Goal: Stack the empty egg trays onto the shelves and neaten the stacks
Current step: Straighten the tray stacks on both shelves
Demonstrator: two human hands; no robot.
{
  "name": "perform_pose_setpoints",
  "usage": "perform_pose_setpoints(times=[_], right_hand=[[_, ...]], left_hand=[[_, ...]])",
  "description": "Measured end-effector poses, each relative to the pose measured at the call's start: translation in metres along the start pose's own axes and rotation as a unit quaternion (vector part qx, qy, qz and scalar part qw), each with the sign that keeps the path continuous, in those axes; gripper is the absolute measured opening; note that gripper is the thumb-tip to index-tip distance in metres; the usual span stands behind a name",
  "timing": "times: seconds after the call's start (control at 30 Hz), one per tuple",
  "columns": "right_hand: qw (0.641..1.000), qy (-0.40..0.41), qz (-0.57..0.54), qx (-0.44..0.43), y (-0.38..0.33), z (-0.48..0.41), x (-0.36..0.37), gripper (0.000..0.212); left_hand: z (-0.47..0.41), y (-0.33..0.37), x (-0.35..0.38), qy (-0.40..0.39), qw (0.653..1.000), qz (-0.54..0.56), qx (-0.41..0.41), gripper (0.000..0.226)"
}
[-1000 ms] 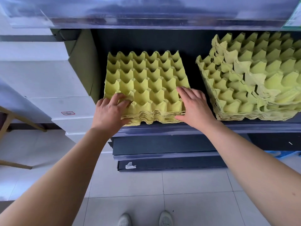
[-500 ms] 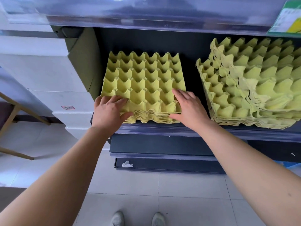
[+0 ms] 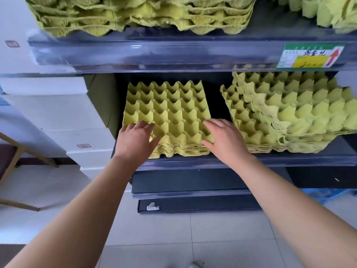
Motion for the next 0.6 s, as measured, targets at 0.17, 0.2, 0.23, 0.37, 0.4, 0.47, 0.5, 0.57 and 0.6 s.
perform_pose_setpoints(times=[0.17,0.2,0.23,0.37,0.4,0.47,0.5,0.57,0.6], right_hand=[[0.998,0.055,-0.011,0.032,0.004,0.033,-0.063,0.045],[0.997,0.065,-0.011,0.037,0.009,0.041,-0.075,0.043],[0.996,0.076,-0.010,0.043,0.015,0.049,-0.086,0.042],[0.991,0.104,-0.008,0.084,0.052,0.085,-0.123,0.041],[0.989,0.109,-0.007,0.098,0.064,0.094,-0.129,0.041],[0.986,0.113,0.001,0.122,0.092,0.110,-0.140,0.042],[0.985,0.110,0.007,0.132,0.108,0.116,-0.143,0.043],[0.984,0.094,0.017,0.149,0.139,0.124,-0.147,0.045],[0.984,0.084,0.022,0.154,0.156,0.125,-0.147,0.046]], left_hand=[[0.005,0.051,-0.051,0.048,0.994,0.037,0.090,0.032],[0.006,0.064,-0.061,0.059,0.991,0.046,0.109,0.031],[0.007,0.079,-0.070,0.067,0.988,0.056,0.126,0.031],[0.008,0.140,-0.092,0.072,0.975,0.095,0.186,0.035],[0.007,0.156,-0.093,0.068,0.972,0.105,0.198,0.036],[0.004,0.187,-0.090,0.055,0.967,0.123,0.214,0.038],[0.002,0.203,-0.087,0.046,0.966,0.129,0.220,0.039],[-0.004,0.233,-0.079,0.024,0.966,0.128,0.225,0.045],[-0.008,0.247,-0.073,0.015,0.966,0.124,0.226,0.048]])
Point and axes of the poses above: each hand's wrist, its own z-axis away from the middle knuckle, its own x-axis out of the palm, y = z × x, the point moved 4 cm from there along -z, towards the middle knuckle, and after that the axes turned 3 degrees about y, right-handed, at the moved point
